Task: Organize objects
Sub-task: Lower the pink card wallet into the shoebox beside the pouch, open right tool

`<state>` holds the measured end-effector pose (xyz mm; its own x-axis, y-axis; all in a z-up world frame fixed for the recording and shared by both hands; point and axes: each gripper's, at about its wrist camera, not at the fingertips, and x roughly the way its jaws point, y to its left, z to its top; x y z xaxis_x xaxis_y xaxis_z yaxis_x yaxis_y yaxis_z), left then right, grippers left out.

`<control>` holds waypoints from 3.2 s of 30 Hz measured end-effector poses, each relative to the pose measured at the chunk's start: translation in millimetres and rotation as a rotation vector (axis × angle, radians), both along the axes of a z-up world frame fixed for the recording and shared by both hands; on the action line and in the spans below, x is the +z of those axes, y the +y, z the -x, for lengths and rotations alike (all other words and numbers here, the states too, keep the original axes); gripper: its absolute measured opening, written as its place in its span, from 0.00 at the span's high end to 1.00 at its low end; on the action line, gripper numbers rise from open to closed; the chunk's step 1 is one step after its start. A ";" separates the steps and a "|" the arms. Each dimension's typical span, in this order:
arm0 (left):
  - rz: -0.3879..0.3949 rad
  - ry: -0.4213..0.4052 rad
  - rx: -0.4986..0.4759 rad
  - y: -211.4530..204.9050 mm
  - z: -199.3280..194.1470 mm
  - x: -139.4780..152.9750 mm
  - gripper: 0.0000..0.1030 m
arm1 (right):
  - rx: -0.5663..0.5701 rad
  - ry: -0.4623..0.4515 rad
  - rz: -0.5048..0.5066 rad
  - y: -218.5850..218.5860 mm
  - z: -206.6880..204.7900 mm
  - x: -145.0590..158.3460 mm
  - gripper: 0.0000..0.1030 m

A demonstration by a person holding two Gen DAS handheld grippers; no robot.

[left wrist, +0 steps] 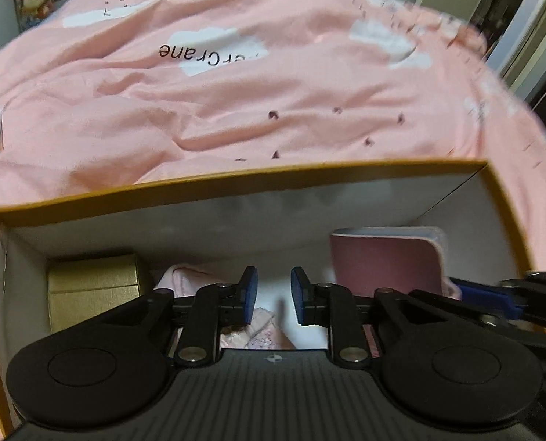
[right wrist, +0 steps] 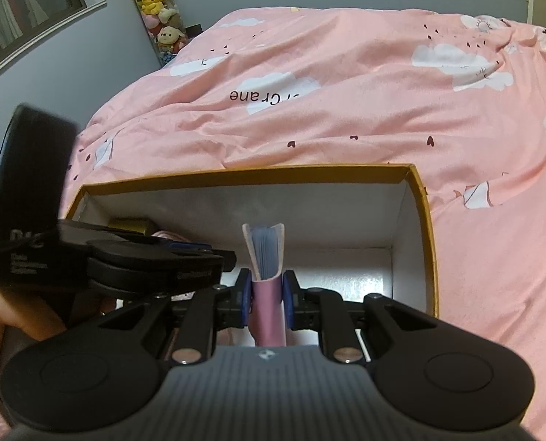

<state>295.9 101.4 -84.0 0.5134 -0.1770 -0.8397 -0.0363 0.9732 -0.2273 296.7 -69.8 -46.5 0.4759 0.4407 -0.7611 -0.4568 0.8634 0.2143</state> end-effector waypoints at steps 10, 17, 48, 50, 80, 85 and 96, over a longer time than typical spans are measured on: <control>0.099 -0.017 -0.003 37.4 31.9 33.1 0.70 | 0.028 0.013 -0.038 5.8 -6.5 4.1 0.82; 0.069 0.018 0.008 34.9 59.4 39.3 0.68 | 0.051 0.002 -0.022 14.3 -1.0 4.4 0.82; -0.056 0.041 0.009 16.3 65.8 3.8 0.80 | -0.059 0.266 -0.220 -13.1 -39.5 -25.0 0.82; -0.056 0.043 0.017 15.9 67.0 2.4 0.80 | -0.063 0.289 -0.187 -13.0 -43.1 -28.6 0.82; -0.090 -0.006 0.063 14.6 81.3 3.7 0.80 | -0.017 0.208 0.247 22.8 -21.0 -48.9 0.56; -0.082 -0.005 0.063 14.9 80.9 2.6 0.80 | -0.061 0.215 0.221 21.7 -21.3 -48.6 0.62; -0.076 -0.010 0.066 15.5 82.0 2.0 0.80 | -0.020 0.227 0.152 37.3 -16.8 -53.0 0.69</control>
<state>213.9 116.9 -82.0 0.5303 -0.0781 -0.8442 -0.0994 0.9832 -0.1534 313.6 -32.6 -99.5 0.2929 0.3058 -0.9059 -0.3942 0.9018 0.1770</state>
